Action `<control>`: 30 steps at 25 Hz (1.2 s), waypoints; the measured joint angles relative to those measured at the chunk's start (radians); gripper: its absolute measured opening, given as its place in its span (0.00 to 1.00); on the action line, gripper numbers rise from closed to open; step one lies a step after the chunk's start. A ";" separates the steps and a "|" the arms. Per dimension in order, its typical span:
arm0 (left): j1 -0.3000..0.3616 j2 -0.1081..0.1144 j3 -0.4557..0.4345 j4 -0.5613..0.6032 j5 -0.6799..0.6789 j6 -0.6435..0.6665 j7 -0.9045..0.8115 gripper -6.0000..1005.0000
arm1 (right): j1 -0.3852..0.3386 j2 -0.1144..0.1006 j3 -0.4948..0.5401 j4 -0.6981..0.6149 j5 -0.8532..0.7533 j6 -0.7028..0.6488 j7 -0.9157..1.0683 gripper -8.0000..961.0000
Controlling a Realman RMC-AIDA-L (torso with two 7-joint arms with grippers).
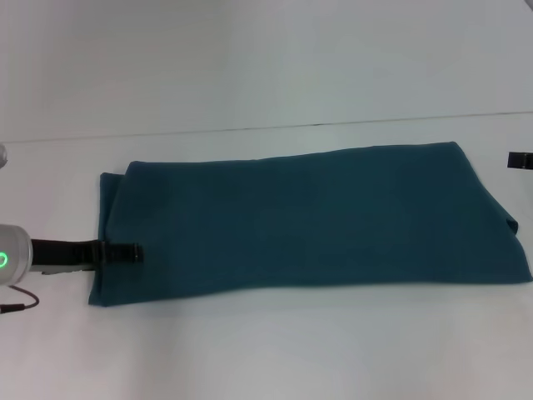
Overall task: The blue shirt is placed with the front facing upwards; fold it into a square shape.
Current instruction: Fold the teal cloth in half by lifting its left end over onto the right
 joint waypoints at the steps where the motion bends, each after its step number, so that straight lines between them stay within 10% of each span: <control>1: 0.001 0.000 0.000 0.000 0.000 0.000 0.000 0.90 | 0.000 0.000 0.000 0.000 0.000 0.000 0.000 0.95; 30: -0.047 -0.005 0.035 0.002 -0.008 0.035 0.003 0.90 | 0.002 0.000 0.000 -0.012 0.000 -0.005 0.001 0.95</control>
